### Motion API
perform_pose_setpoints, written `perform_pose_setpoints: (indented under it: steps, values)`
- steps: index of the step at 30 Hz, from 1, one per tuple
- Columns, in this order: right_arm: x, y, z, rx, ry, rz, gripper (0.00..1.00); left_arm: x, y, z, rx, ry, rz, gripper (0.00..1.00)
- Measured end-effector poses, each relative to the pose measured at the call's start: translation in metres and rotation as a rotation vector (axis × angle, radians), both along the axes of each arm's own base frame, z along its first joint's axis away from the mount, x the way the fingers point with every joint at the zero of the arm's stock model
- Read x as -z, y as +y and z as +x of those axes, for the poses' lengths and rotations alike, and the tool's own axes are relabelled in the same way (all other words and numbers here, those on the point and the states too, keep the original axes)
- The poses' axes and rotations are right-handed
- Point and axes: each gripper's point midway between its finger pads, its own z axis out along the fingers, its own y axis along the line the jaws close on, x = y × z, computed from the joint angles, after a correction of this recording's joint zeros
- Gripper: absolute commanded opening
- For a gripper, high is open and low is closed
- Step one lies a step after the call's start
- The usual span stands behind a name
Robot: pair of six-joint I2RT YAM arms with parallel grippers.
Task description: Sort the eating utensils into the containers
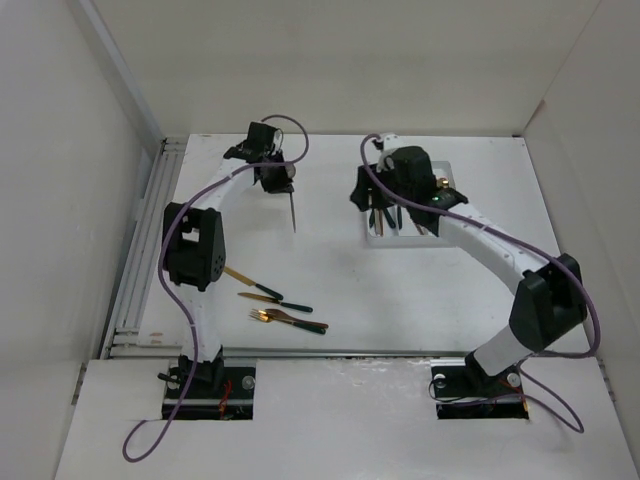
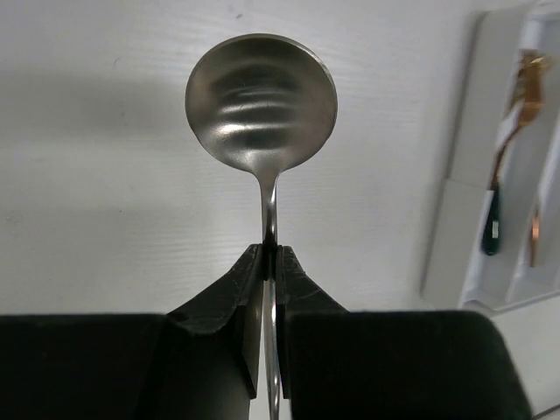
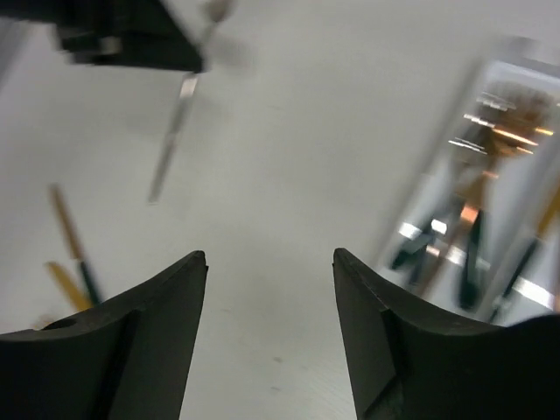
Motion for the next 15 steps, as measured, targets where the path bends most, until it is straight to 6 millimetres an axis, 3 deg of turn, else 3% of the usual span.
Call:
perform_pose_setpoints:
  steps: [3, 7, 10, 15]
  values:
    - [-0.008, 0.064, -0.016, -0.136, 0.01, 0.115, 0.66, -0.033, -0.009, 0.006, 0.017, -0.071, -0.043, 0.0]
    - [-0.01, 0.121, -0.005, -0.209, 0.051, 0.223, 0.67, -0.06, -0.022, 0.0, 0.045, -0.119, -0.068, 0.0]
    - [-0.002, 0.14, 0.007, -0.201, 0.096, 0.279, 0.67, -0.065, -0.03, -0.005, 0.064, -0.126, -0.078, 0.0]
    - [0.02, 0.149, 0.013, -0.178, 0.178, 0.313, 0.64, -0.064, -0.034, -0.008, 0.073, -0.118, -0.078, 0.0]
